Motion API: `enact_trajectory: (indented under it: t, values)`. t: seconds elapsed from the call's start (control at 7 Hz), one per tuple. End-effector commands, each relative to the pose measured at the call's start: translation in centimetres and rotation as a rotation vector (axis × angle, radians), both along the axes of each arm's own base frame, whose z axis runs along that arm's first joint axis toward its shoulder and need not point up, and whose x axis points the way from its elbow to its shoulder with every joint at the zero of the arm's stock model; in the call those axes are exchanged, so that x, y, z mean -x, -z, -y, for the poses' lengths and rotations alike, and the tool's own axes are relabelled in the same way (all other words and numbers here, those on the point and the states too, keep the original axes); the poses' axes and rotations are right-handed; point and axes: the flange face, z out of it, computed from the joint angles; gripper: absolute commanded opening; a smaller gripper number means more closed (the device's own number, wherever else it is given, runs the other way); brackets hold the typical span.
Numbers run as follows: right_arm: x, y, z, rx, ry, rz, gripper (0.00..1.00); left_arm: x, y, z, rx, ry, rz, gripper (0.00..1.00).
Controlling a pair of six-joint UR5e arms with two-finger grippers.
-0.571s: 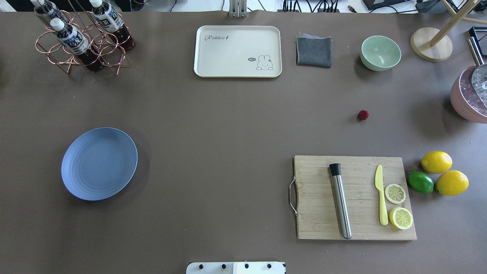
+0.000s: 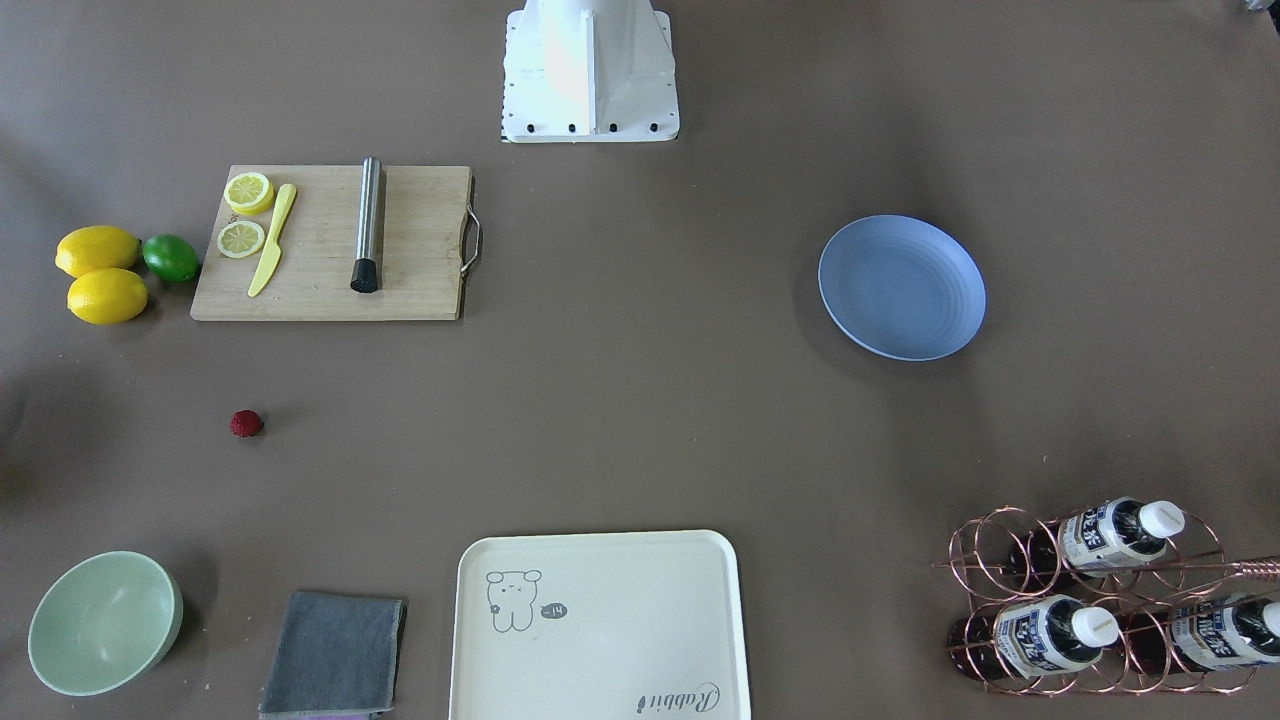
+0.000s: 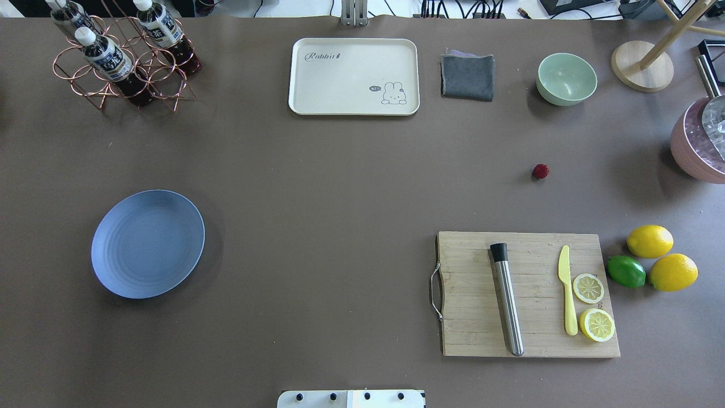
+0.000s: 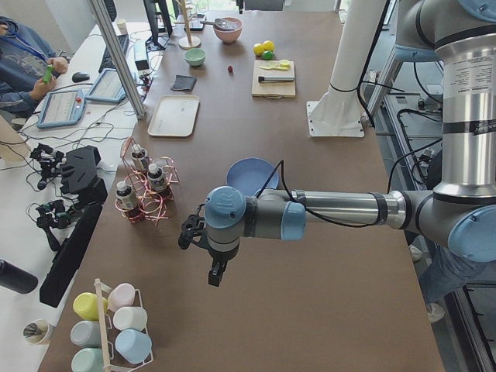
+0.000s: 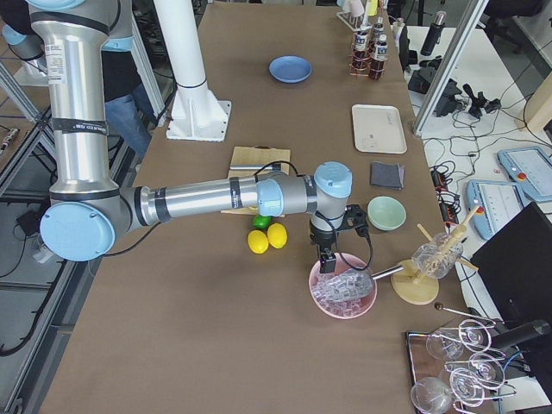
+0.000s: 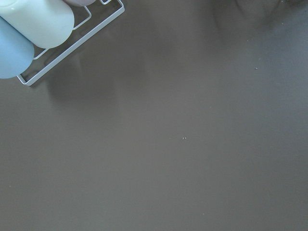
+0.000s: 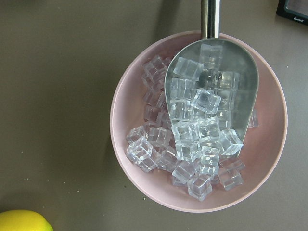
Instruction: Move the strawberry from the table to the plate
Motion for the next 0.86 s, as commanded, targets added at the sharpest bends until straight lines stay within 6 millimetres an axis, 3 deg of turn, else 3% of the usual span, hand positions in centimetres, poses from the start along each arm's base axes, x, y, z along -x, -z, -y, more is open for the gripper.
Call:
enact_trajectory:
  t: [0.0, 0.43, 0.57, 0.71]
  values:
    - [0.0, 0.0, 0.0, 0.000, 0.000, -0.002, 1.00, -0.9, 0.0, 0.5, 0.000, -0.019, -0.008, 0.98]
    - [0.0, 0.1, 0.0, -0.003, 0.000, -0.001, 1.00, -1.1, 1.3, 1.1, -0.029, -0.021, -0.026, 0.98]
    - [-0.1, -0.1, 0.0, -0.001, -0.001, -0.003, 1.00, -1.0, 3.5, 3.4, -0.139, -0.022, -0.035, 0.98]
    - [-0.1, -0.2, -0.1, 0.003, -0.002, -0.004, 1.00, -1.3, 2.6, 4.5, -0.145, -0.042, -0.009, 0.98]
